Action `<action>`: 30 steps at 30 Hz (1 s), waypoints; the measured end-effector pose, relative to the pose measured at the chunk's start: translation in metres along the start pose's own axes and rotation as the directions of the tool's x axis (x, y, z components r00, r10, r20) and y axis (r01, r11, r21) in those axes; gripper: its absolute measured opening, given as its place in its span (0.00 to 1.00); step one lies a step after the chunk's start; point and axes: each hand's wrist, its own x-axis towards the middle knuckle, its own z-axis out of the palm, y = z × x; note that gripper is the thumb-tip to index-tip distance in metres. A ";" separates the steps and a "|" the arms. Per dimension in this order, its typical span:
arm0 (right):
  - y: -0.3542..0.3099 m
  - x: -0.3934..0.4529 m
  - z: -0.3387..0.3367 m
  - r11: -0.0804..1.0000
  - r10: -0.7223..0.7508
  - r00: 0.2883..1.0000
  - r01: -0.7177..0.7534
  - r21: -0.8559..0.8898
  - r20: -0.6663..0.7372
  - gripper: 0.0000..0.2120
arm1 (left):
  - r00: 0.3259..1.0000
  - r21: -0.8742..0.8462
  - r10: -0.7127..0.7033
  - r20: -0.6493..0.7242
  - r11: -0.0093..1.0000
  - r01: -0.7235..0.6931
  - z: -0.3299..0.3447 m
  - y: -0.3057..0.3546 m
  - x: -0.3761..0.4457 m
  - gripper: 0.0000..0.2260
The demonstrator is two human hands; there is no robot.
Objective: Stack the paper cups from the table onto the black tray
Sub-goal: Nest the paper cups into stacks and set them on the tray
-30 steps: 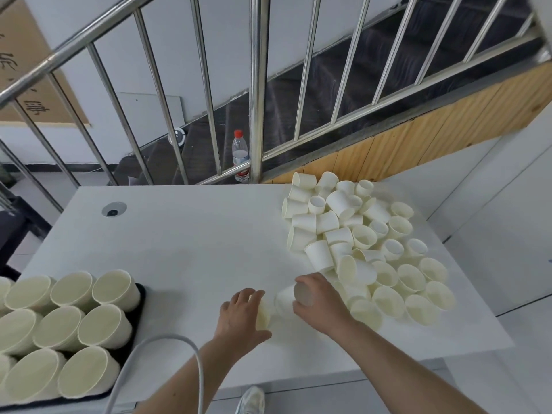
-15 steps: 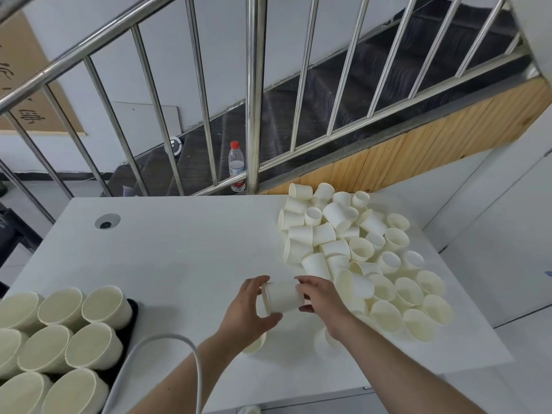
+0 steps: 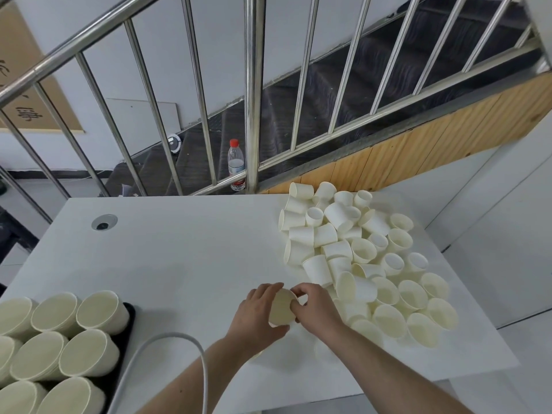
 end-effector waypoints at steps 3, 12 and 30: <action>0.007 0.005 0.002 0.997 0.053 0.998 -0.054 -0.062 -0.016 0.07 | 0.995 0.087 -0.054 0.079 0.995 0.047 -0.001 -0.004 -0.003 0.41; 0.026 0.012 0.014 0.953 0.107 0.991 -0.078 -0.294 0.085 0.13 | 0.897 0.365 -0.304 0.321 0.914 0.178 -0.003 -0.021 -0.017 0.44; 0.007 0.002 0.030 0.824 -0.007 0.938 0.203 -0.529 0.348 0.38 | 0.951 0.278 -0.219 0.219 0.948 0.154 -0.007 -0.029 -0.002 0.33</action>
